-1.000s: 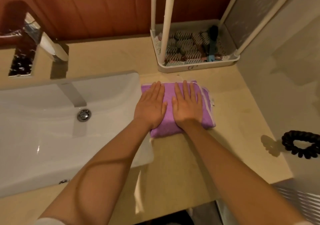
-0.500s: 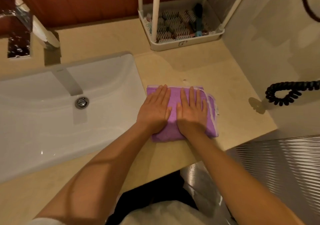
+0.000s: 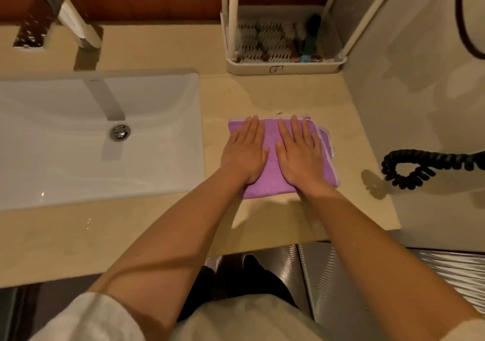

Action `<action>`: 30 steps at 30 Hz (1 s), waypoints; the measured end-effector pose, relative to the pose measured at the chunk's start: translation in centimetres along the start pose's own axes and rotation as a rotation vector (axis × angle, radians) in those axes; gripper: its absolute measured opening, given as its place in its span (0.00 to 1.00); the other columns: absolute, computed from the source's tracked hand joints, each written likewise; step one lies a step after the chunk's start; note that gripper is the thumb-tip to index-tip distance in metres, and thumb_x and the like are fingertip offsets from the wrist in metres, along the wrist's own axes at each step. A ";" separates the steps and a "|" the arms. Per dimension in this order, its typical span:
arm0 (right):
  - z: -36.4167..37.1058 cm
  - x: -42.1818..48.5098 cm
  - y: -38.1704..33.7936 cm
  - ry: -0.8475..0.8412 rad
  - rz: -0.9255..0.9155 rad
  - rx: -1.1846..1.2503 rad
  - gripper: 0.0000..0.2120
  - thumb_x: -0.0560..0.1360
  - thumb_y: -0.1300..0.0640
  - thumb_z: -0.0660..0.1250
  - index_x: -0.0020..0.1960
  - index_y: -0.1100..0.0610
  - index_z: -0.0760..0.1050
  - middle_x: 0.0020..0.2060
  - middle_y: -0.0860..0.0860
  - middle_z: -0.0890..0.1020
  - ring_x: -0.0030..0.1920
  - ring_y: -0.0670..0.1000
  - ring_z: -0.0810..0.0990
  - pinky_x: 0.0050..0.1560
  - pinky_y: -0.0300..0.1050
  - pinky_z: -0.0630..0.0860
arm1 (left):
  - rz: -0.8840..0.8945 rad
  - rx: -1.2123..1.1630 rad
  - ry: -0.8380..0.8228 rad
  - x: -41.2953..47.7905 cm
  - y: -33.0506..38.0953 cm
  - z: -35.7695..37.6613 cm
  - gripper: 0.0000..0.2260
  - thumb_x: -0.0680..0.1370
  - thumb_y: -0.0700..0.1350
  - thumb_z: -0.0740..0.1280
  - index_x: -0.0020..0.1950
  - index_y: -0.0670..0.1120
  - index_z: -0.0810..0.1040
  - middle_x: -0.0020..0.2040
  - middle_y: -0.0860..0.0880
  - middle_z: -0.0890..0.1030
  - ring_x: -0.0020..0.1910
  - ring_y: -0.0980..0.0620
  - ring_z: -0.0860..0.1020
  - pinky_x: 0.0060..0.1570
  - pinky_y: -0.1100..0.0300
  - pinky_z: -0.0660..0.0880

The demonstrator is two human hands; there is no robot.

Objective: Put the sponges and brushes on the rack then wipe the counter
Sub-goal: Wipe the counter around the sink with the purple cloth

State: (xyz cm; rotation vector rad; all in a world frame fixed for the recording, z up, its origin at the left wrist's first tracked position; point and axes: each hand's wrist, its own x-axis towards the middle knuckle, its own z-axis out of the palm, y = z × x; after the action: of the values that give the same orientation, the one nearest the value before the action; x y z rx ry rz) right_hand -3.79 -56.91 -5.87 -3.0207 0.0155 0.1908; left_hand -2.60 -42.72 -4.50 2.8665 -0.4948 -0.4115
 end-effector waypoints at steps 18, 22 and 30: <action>0.2 -6.6 6.7 -0.089 -0.136 -0.079 0.31 0.74 0.41 0.31 0.76 0.48 0.38 0.77 0.49 0.40 0.76 0.50 0.37 0.70 0.47 0.28 | -0.169 -0.088 0.117 -5.6 9.2 4.4 0.28 0.81 0.53 0.43 0.76 0.40 0.40 0.78 0.43 0.41 0.77 0.48 0.40 0.71 0.58 0.35; 0.9 -8.5 4.1 -0.140 -0.101 -0.088 0.31 0.74 0.42 0.32 0.76 0.48 0.35 0.77 0.51 0.38 0.77 0.52 0.37 0.73 0.52 0.34 | -0.180 -0.067 0.126 -8.5 7.7 4.7 0.30 0.77 0.54 0.39 0.76 0.42 0.39 0.78 0.44 0.41 0.77 0.49 0.40 0.70 0.58 0.35; 1.6 -11.0 -3.4 -0.132 -0.216 0.015 0.33 0.69 0.39 0.26 0.72 0.50 0.31 0.76 0.54 0.38 0.76 0.55 0.36 0.70 0.53 0.31 | -0.223 -0.044 0.180 -13.7 1.2 4.8 0.27 0.77 0.56 0.35 0.72 0.46 0.34 0.73 0.50 0.34 0.73 0.56 0.36 0.72 0.59 0.36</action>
State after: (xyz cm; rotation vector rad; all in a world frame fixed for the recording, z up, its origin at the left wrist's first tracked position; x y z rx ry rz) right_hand -14.86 -53.28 -5.62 -2.9589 -0.3174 0.3656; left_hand -16.85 -39.66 -5.53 2.8888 -0.1335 -0.1926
